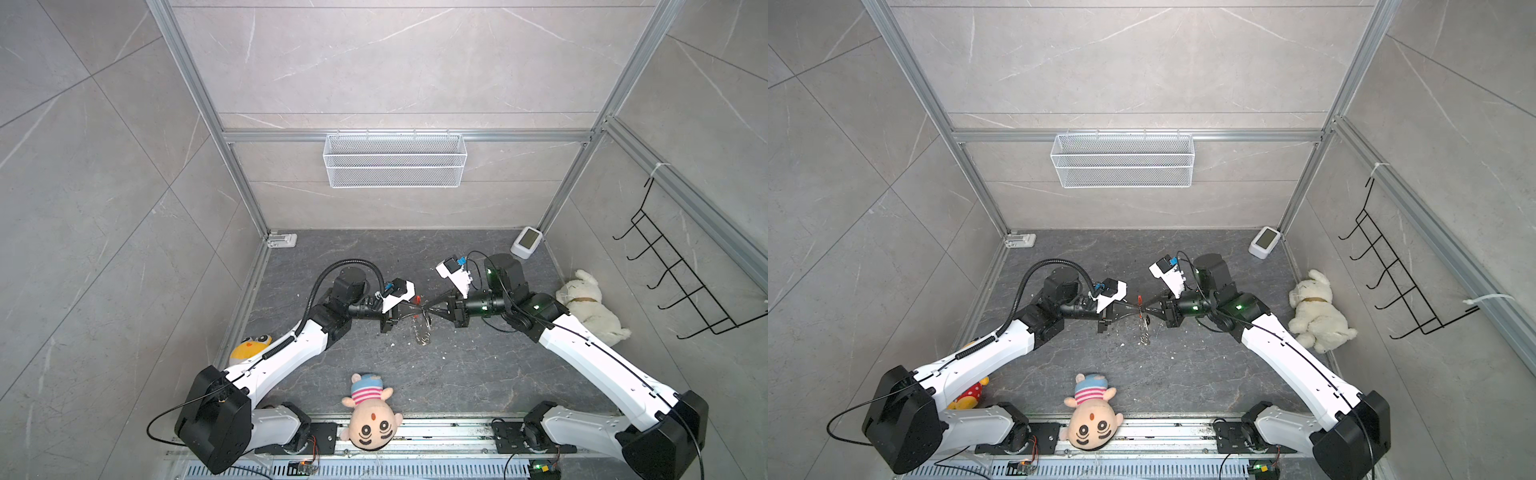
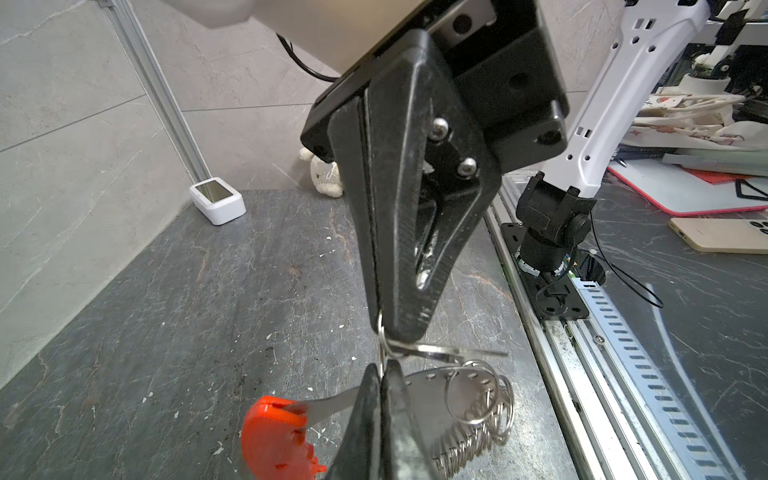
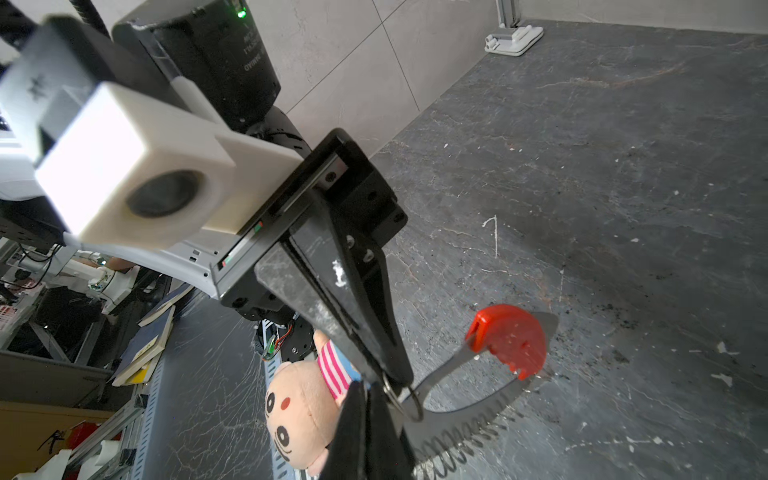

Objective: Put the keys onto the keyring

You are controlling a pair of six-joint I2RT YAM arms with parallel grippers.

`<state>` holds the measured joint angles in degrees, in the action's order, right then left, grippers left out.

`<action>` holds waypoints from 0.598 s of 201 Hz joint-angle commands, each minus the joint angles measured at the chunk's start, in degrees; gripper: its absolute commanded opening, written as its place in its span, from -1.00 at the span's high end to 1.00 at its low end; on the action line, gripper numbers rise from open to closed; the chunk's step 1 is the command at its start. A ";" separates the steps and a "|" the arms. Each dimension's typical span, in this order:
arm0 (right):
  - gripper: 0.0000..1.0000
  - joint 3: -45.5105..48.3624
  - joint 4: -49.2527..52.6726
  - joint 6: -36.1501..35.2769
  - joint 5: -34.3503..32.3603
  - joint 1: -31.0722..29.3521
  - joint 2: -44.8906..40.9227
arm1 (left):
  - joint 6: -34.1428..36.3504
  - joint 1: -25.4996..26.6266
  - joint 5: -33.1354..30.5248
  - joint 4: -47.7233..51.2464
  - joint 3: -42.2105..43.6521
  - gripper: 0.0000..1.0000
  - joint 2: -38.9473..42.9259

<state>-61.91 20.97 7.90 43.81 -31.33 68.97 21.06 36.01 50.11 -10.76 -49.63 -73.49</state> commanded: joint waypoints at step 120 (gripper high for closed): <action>1.00 -0.59 4.30 -0.18 -13.15 -1.54 -0.26 | -0.94 0.17 2.36 -3.52 -2.01 1.00 0.70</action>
<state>-62.89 24.21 7.70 35.81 -32.91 69.25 20.73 35.86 49.28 -10.48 -49.63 -74.11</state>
